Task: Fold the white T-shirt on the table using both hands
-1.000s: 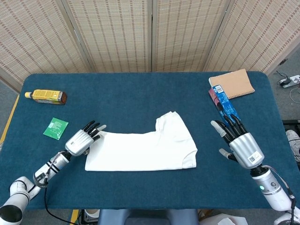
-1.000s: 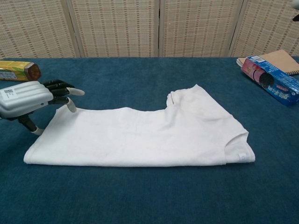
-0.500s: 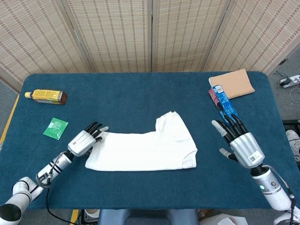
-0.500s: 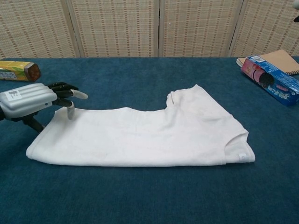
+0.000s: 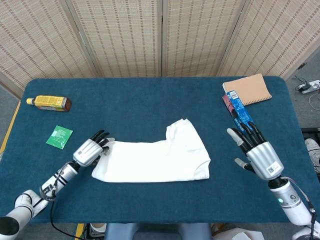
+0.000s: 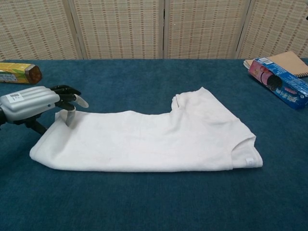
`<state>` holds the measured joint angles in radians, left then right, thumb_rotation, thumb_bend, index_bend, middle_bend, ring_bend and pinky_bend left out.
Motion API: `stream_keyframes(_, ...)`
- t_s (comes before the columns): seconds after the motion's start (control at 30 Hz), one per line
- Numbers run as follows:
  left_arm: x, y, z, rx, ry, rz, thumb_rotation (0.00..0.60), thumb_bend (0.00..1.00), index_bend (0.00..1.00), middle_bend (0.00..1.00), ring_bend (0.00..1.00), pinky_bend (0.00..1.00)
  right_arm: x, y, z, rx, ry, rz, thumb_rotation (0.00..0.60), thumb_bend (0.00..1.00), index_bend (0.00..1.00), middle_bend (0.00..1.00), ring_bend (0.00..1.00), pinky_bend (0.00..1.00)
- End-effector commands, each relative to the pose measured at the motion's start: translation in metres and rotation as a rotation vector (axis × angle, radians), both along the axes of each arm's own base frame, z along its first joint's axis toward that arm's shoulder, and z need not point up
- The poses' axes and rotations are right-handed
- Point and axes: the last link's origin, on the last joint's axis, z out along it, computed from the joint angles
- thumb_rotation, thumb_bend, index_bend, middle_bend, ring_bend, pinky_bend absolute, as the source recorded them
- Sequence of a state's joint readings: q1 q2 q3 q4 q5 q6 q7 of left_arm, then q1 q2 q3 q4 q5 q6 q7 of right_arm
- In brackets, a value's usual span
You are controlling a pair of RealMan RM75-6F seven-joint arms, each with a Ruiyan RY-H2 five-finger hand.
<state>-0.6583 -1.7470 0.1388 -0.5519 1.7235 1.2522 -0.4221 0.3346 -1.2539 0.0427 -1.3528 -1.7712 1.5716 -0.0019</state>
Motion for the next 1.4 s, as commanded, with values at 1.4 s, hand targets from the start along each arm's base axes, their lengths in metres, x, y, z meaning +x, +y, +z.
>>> stream_keyframes(1.4,0.179,-0.022,0.001,0.029,-0.006,-0.08,0.6,0.46,0.74,0.3,0.15,0.0,-0.012,0.004,0.033,-0.138,-0.068,0.015,0.6,0.09,0.11,0.18,0.04,0.0)
